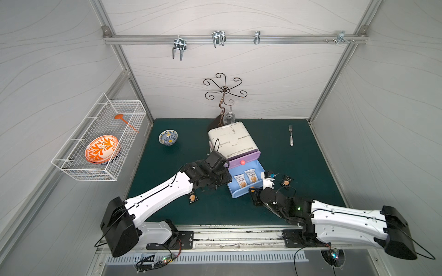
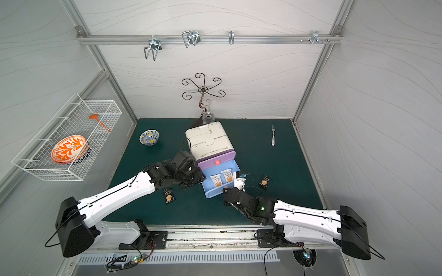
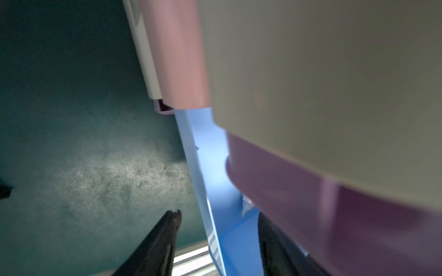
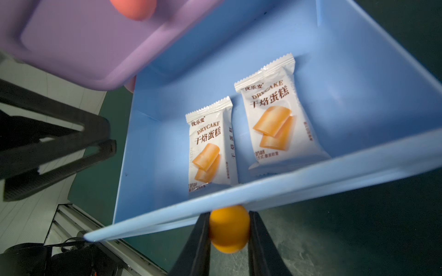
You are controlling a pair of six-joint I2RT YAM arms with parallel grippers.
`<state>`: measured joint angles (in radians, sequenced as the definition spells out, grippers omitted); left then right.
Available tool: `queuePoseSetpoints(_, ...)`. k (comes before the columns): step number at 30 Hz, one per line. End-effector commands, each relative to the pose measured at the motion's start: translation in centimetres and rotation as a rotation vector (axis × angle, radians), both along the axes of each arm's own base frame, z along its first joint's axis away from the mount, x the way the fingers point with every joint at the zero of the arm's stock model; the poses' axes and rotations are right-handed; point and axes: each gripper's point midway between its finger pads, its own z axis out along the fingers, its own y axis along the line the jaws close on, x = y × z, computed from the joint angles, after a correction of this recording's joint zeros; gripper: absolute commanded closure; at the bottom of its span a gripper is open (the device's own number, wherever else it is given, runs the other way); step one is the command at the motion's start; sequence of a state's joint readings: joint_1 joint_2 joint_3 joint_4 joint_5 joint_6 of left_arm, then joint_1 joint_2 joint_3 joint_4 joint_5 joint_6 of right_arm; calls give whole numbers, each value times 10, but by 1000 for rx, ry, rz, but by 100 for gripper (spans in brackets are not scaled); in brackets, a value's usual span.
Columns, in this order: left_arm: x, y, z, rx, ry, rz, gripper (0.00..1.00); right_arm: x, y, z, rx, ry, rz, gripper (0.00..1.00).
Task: Take the cookies out of the drawer
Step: Open the drawer in the storage box, then pick up the cookie from the drawer.
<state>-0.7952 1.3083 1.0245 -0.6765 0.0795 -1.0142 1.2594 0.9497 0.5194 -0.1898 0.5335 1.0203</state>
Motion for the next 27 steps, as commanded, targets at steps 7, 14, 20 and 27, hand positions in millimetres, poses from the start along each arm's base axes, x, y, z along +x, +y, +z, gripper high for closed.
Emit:
queuePoseSetpoints(7, 8, -8, 0, 73, 18, -60, 48, 0, -13, -3, -31, -13, -21, 88)
queuePoseSetpoints(14, 16, -16, -1, 95, 13, -85, 59, 0, -12, -2, -42, -16, -14, 88)
queuePoseSetpoints(20, 19, -18, -5, 104, 21, -90, 68, 0, -9, -2, -51, -13, -6, 88)
queuePoseSetpoints(27, 18, -21, -12, 97, 39, -86, 80, 1, -7, -4, -56, -10, -4, 88)
